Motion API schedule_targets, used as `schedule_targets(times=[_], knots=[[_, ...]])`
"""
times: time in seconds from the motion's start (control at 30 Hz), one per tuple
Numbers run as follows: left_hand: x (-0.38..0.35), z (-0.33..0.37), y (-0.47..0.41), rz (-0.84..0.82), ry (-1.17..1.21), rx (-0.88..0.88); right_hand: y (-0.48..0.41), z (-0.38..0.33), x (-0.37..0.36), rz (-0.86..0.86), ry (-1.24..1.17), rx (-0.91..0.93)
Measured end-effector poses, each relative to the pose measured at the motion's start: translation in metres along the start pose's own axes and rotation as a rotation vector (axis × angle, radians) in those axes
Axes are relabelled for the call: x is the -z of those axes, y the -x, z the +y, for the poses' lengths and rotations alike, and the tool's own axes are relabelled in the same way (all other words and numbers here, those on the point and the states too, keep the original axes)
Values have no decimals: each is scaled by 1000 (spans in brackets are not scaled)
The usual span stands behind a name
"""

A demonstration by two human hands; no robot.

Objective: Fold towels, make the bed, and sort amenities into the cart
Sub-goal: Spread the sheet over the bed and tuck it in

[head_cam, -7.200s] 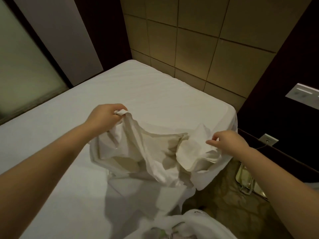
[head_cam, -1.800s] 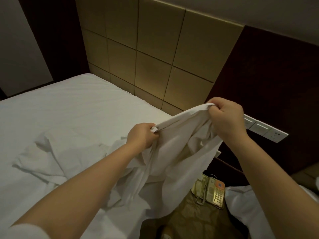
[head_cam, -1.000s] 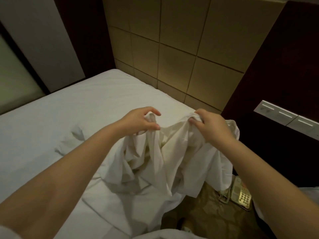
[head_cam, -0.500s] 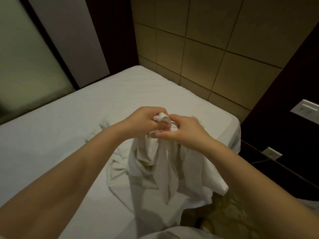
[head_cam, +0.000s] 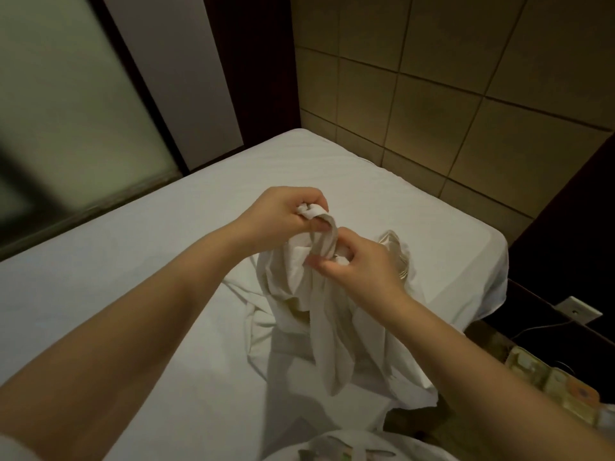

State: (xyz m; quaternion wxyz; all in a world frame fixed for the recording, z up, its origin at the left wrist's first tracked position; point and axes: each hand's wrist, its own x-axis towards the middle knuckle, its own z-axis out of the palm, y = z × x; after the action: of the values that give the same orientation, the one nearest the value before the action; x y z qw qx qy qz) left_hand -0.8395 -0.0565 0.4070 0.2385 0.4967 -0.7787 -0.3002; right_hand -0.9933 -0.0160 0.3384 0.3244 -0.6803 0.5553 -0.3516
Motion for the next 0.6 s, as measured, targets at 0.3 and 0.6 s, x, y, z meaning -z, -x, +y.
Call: schedule_targets(times=[0.3,0.6], knots=[[10,-8,-10,98,85,-48,-18,9,-12,-31,286,-139],[22,-44,-6,119,67,88,-26,-3,57,-36,368,-12]])
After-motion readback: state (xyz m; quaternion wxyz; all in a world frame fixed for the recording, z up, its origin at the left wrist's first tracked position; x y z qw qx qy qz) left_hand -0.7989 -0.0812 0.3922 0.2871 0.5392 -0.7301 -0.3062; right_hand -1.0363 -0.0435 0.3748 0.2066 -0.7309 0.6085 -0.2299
